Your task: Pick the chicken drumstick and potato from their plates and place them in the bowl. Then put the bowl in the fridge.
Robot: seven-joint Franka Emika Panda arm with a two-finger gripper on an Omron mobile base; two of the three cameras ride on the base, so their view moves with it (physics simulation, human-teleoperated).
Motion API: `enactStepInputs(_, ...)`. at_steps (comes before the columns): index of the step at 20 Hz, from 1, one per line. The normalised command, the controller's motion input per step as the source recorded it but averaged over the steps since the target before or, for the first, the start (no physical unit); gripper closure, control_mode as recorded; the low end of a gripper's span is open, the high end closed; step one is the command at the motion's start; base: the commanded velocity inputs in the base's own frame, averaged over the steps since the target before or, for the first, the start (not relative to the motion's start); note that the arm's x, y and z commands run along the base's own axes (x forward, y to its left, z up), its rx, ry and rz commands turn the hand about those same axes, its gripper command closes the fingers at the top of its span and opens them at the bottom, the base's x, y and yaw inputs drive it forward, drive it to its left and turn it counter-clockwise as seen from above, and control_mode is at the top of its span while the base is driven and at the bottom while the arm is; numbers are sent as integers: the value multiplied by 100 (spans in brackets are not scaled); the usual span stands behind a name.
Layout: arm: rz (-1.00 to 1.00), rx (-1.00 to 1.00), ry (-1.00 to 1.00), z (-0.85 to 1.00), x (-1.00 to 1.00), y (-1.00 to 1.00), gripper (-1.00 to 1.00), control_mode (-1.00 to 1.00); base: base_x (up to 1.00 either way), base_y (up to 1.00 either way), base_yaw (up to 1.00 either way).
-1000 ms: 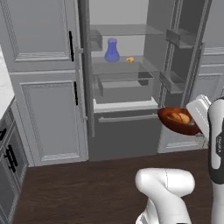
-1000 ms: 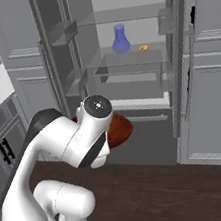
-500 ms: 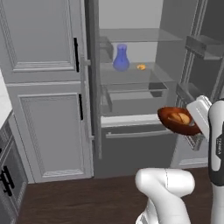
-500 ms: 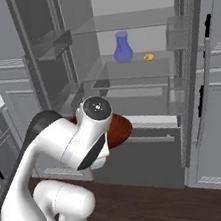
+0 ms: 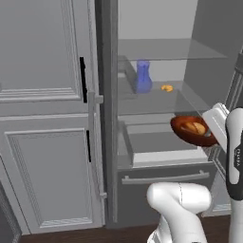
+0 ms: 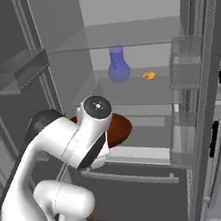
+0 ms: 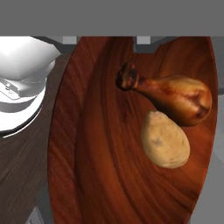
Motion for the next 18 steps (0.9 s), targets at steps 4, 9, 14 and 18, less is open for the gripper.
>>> enactStepInputs(4,0,0,0,0,0,0,100,100,99,5,1)
enactStepInputs(9,0,0,0,0,0,0,100,100,81,0,0)
enactStepInputs(14,0,-2,-7,-3,19,0,100,-100,23,0,0)
enactStepInputs(18,0,-8,-15,-44,83,0,100,-100,0,0,0)
